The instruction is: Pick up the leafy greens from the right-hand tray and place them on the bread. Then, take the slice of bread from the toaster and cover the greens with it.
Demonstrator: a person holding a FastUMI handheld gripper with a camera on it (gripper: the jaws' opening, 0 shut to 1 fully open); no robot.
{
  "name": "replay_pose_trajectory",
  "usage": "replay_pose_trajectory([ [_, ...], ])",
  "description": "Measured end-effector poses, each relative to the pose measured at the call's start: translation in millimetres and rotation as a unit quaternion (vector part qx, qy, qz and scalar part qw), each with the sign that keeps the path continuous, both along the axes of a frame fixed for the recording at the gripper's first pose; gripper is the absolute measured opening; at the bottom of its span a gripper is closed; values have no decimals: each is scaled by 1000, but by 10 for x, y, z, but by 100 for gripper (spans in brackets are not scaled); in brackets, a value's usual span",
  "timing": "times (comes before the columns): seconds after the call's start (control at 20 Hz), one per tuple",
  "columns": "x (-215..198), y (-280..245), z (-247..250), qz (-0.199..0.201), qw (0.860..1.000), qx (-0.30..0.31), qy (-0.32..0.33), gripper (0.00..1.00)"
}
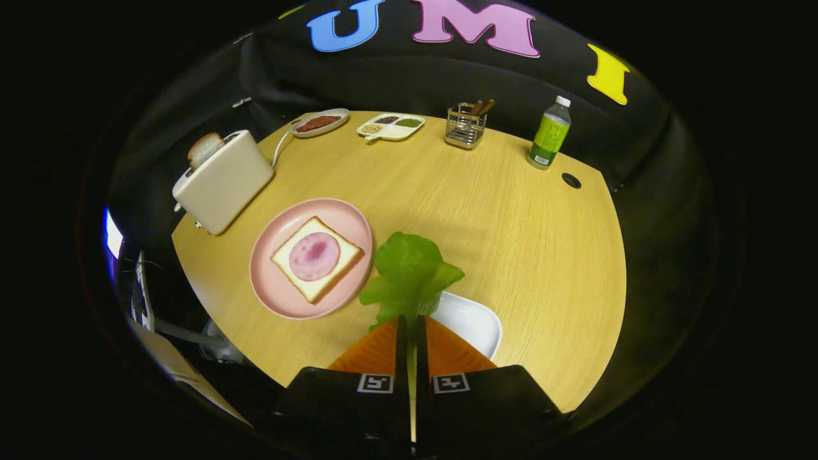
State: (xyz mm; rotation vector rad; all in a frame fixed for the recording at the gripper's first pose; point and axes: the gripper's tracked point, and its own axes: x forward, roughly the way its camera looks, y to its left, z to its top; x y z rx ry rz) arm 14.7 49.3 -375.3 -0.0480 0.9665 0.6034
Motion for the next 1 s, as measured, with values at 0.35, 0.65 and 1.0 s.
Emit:
replay_pose_trajectory([
  [0.35, -65, 823, 394, 50, 998, 28, -14, 8],
  [0.65, -1, 1257, 245, 60, 998, 21, -1, 8],
  [1.0, 117, 1402, -55, 67, 998, 0, 21, 11],
])
